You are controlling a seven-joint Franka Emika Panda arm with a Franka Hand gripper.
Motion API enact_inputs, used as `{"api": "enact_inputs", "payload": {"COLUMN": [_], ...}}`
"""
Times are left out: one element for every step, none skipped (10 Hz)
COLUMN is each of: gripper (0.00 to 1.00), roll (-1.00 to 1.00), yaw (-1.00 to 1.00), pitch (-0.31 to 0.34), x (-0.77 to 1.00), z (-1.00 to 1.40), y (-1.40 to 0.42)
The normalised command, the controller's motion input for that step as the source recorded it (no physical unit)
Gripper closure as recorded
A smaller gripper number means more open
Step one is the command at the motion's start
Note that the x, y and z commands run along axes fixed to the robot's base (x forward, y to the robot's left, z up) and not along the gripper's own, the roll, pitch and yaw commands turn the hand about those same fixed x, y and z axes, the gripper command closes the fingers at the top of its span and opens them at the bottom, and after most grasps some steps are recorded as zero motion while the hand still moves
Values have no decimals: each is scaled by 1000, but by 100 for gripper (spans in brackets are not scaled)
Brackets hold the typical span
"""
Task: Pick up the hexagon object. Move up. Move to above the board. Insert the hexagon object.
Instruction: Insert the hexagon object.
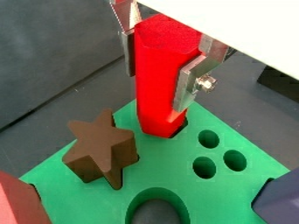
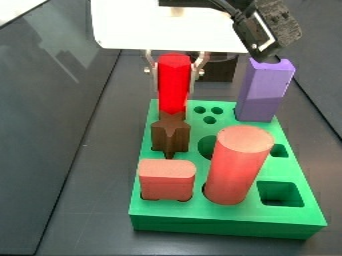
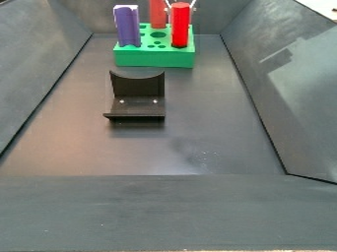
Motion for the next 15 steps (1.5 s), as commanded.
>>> {"api": "enact_inputs", "payload": {"gripper": [100, 100, 100, 100, 100, 100, 100, 100, 100, 100, 100, 100, 100, 100, 100], "roll": [0, 0, 0, 0, -3, 0, 0, 0, 0, 0, 0, -14, 0, 37, 16], "yaw": [126, 114, 109, 83, 54, 54, 6, 0, -69, -157, -197, -483, -103, -237, -157], "pitch": [-36, -3, -6, -36, -44, -66, -100, -109, -111, -101, -74, -130, 0, 0, 0], "x": [34, 0, 3, 0, 0, 0, 14, 40, 3, 11, 0, 69, 0, 0, 0], "z": [-134, -100, -86, -129, -126, -169, -271, -434, -443, -471, -460, -443, -114, -443, -260], "y": [0, 69, 74, 49, 51, 0, 0, 0, 0, 0, 0, 0, 0, 0, 0]}}
